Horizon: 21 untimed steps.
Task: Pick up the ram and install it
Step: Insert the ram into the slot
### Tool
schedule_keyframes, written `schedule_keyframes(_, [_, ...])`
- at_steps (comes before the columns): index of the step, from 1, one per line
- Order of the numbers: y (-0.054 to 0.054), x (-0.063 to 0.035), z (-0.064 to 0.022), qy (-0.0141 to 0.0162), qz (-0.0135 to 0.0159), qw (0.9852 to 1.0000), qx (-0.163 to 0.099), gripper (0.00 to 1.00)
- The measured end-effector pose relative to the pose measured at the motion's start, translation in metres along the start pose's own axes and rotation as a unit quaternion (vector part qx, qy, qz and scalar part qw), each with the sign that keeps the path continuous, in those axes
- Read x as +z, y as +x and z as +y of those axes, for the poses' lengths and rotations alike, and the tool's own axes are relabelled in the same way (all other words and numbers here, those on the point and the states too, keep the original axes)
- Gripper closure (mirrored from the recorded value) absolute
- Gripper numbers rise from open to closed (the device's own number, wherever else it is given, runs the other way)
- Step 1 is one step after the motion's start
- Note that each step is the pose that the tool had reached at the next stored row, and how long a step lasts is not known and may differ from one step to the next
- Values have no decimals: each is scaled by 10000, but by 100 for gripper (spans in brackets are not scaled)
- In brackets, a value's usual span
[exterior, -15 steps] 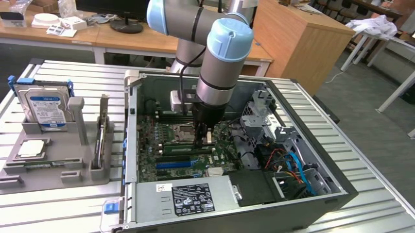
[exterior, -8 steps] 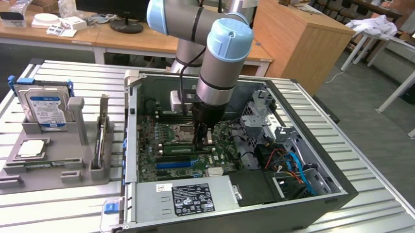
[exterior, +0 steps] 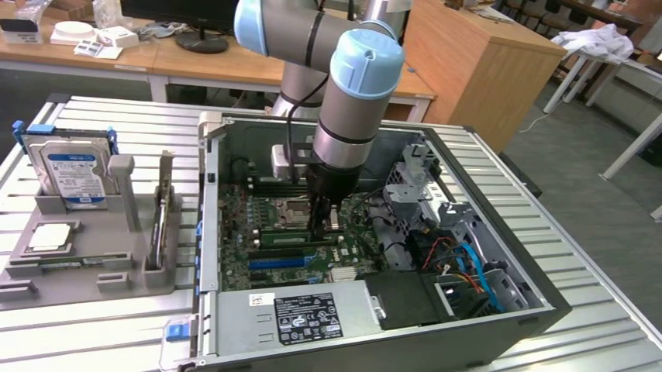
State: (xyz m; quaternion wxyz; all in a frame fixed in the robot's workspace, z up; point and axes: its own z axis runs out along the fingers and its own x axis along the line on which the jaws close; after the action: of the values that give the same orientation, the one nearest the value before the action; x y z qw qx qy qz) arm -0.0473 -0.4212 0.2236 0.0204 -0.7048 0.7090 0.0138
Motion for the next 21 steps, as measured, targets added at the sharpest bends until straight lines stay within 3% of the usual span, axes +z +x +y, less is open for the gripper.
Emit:
schedule_keyframes(9, [-2,-39,0,0,0,10000,0,69])
schedule_keyframes(21, [-13,-275,-2,0,0,10000,0,69])
